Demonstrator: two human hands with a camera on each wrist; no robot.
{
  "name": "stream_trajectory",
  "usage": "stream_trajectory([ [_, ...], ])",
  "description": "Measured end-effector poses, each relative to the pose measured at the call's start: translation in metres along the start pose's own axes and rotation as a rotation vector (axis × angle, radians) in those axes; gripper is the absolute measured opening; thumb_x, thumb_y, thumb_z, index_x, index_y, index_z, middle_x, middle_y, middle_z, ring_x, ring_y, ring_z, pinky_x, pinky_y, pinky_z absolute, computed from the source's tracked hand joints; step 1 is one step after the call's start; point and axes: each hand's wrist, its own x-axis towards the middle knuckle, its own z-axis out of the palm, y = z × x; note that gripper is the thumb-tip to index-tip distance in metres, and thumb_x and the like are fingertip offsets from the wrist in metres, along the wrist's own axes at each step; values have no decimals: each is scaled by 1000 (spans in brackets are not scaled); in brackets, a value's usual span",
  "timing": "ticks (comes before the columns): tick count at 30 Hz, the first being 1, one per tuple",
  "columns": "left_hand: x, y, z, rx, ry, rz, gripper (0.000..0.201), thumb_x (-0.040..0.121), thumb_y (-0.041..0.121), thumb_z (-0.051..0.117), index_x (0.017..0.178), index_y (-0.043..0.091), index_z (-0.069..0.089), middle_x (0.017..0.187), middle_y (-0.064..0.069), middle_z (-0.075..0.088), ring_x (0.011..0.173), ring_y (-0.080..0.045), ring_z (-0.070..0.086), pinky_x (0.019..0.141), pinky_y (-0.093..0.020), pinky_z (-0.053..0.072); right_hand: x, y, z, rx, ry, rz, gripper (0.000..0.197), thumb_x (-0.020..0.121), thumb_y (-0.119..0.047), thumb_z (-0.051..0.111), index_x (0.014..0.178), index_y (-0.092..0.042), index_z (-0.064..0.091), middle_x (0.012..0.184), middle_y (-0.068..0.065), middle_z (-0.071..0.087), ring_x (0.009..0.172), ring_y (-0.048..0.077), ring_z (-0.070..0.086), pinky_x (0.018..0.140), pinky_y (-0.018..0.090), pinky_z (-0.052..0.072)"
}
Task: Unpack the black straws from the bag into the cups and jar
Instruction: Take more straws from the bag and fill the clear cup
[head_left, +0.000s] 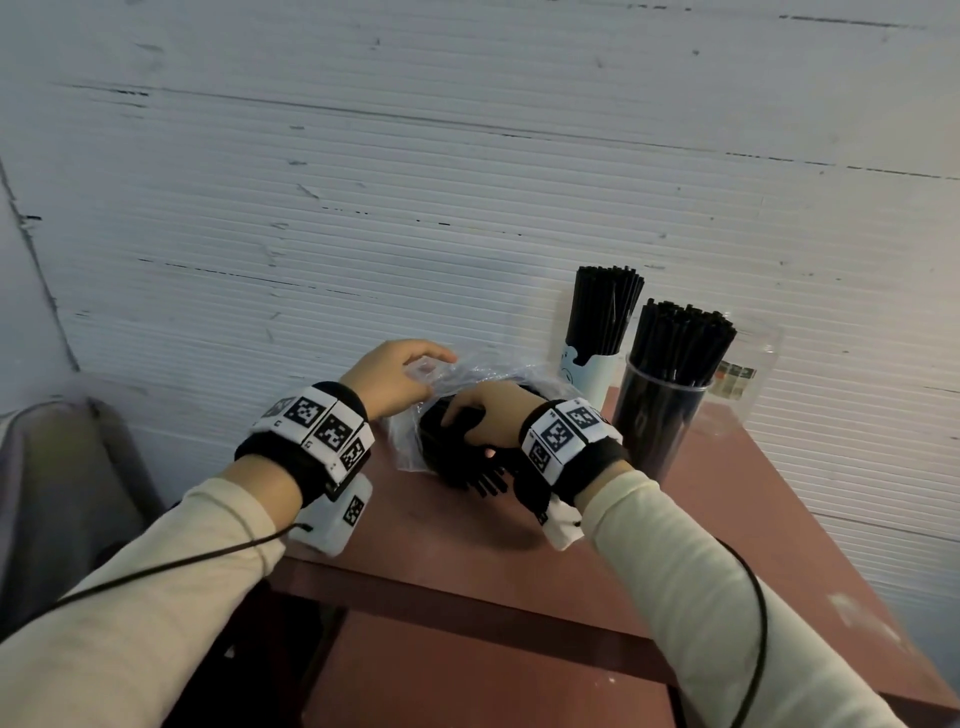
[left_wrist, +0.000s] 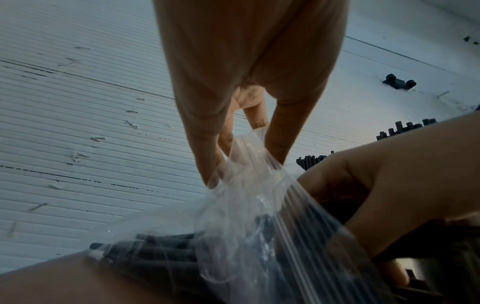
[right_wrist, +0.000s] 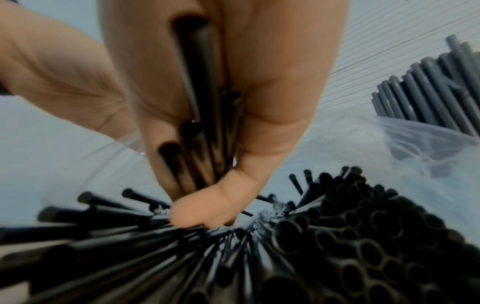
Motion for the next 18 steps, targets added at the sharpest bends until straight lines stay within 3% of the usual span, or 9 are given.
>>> stream_trajectory([
  [3,0,-4,1,8,-2,-9,48,84,-7,61,118,26,64,136,4,57,128,-8,50,79,-12,43,-4,9,-3,127,35,16,33,82,-3,59,103,-26,71,94,0,70,69,12,65,61,14,49],
  [7,1,-5,2,18,6,-16,47,84,-4,63,116,30,64,134,5,58,124,-8,53,90,-22,46,-14,16,-10,227,64,36,30,82,-3,61,100,-25,73,75,-7,66,54,7,62,54,11,47],
  [10,2,-4,2,61,2,-22,47,84,-1,64,117,32,64,135,6,58,125,-9,52,96,-28,46,-23,23,-15,235,66,45,30,83,-5,64,102,-26,74,83,0,72,55,4,63,54,8,49],
  [13,1,-2,3,97,18,-22,48,83,-1,62,119,31,63,136,4,57,119,-15,56,91,-27,46,-33,30,-21,264,55,37,29,84,-5,64,101,-26,74,85,-3,72,61,8,67,65,17,55],
  [17,-1,2,9,189,125,13,43,80,5,65,116,28,66,134,-3,57,114,-18,58,89,-25,43,-51,38,-30,272,10,29,30,85,-3,64,106,-22,74,78,-7,67,58,8,64,51,13,48],
  [18,-1,5,12,203,173,25,41,80,7,65,114,30,66,132,-4,56,114,-18,57,91,-26,42,-55,41,-31,264,-5,23,30,85,-3,64,107,-22,74,79,-5,69,58,8,64,52,13,49],
])
